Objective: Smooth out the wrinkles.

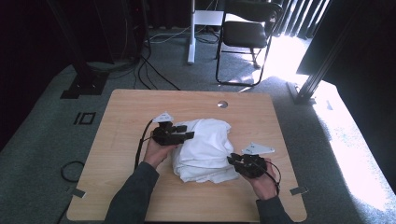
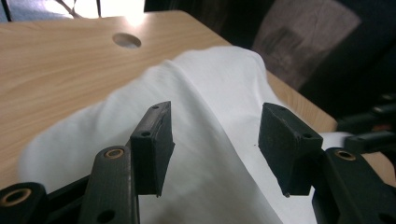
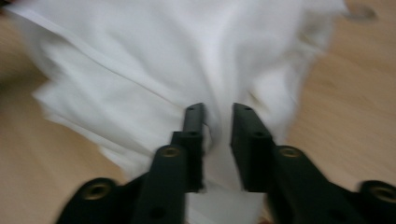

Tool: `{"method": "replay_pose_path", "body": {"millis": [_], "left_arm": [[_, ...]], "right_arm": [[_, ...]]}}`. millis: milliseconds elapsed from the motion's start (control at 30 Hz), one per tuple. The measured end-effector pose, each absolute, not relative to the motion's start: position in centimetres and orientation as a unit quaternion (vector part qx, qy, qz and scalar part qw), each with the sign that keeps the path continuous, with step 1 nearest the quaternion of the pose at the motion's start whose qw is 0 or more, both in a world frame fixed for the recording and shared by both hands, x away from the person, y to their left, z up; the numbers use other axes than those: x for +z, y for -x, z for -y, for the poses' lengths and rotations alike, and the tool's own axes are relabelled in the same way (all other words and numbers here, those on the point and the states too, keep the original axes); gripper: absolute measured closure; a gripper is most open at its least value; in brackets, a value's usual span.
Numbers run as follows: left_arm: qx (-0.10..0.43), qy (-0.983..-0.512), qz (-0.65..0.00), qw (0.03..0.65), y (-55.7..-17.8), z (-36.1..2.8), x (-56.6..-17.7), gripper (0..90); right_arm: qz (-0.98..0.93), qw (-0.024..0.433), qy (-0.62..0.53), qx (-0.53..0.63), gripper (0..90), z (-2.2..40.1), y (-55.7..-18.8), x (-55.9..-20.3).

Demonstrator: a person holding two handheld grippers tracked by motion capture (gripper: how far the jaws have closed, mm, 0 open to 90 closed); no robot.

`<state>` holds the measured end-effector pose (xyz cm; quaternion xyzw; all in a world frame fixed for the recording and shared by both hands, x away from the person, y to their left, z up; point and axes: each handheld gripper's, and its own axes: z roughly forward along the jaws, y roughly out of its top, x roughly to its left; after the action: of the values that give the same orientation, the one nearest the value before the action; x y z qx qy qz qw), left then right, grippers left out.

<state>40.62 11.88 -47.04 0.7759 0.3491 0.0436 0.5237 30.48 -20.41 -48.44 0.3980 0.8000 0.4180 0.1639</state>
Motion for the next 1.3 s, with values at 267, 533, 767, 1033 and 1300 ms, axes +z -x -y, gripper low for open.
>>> {"method": "replay_pose_path", "body": {"millis": [267,533,767,1033,1300], "left_arm": [[0.025,-0.762,-0.353,0.542,-41.1,-11.6,-47.4,46.0],[-0.007,-0.754,-0.365,0.546,-41.9,-11.2,-48.5,46.2],[-0.013,-0.772,-0.369,0.517,-42.4,-10.6,-50.0,44.1],[0.01,-0.767,-0.37,0.524,-42.0,-10.6,-49.7,41.6],[0.041,-0.761,-0.347,0.547,-38.0,-12.0,-48.2,42.7]], "right_arm": [[-0.758,0.204,-0.41,0.464,41.7,19.4,-33.5,-46.1],[-0.804,0.18,-0.417,0.385,84.9,15.6,-38.3,-48.6],[-0.752,0.226,-0.465,0.408,88.7,20.5,-37.2,-46.3],[-0.787,0.193,-0.491,0.32,65.5,21.0,-38.1,-50.5],[-0.771,0.21,-0.416,0.434,42.4,18.6,-32.9,-46.7]]}}
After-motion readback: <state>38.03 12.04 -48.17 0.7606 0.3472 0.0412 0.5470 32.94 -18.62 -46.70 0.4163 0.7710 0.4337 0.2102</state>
